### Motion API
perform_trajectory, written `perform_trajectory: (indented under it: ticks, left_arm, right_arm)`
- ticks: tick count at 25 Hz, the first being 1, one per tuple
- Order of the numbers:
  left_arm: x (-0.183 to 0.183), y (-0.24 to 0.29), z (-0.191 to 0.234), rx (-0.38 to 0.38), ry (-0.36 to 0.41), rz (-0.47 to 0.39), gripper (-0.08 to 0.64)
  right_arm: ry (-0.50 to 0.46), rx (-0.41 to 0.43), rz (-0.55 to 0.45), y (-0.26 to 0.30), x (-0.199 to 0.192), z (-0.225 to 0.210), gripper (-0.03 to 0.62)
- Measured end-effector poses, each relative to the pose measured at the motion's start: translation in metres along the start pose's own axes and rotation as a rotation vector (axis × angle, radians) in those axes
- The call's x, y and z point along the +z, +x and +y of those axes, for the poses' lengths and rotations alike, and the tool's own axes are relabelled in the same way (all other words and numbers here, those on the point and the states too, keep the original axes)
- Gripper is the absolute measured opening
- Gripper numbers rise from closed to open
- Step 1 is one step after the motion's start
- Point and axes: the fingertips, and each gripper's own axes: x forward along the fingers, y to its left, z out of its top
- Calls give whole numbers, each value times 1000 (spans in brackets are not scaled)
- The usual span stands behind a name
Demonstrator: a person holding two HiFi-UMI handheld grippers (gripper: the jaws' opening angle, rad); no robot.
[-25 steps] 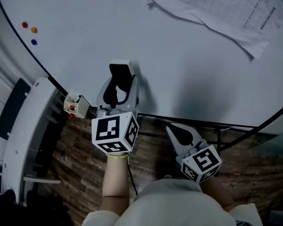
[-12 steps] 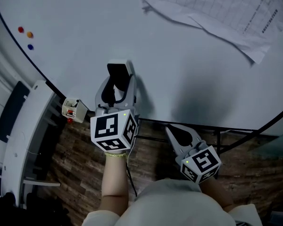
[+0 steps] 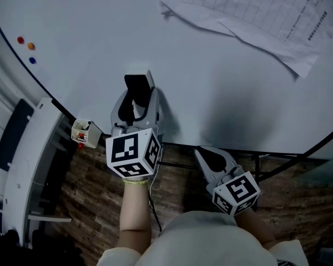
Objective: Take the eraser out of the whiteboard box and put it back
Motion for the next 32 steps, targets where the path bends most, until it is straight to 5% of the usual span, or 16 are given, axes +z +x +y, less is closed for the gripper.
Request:
perform_trajectory:
  ticks: [32]
  left_arm:
    - [3,-21,-6,-5,-18,4,258]
  right_arm:
    - [-10,6,8,-10,-1,15,6]
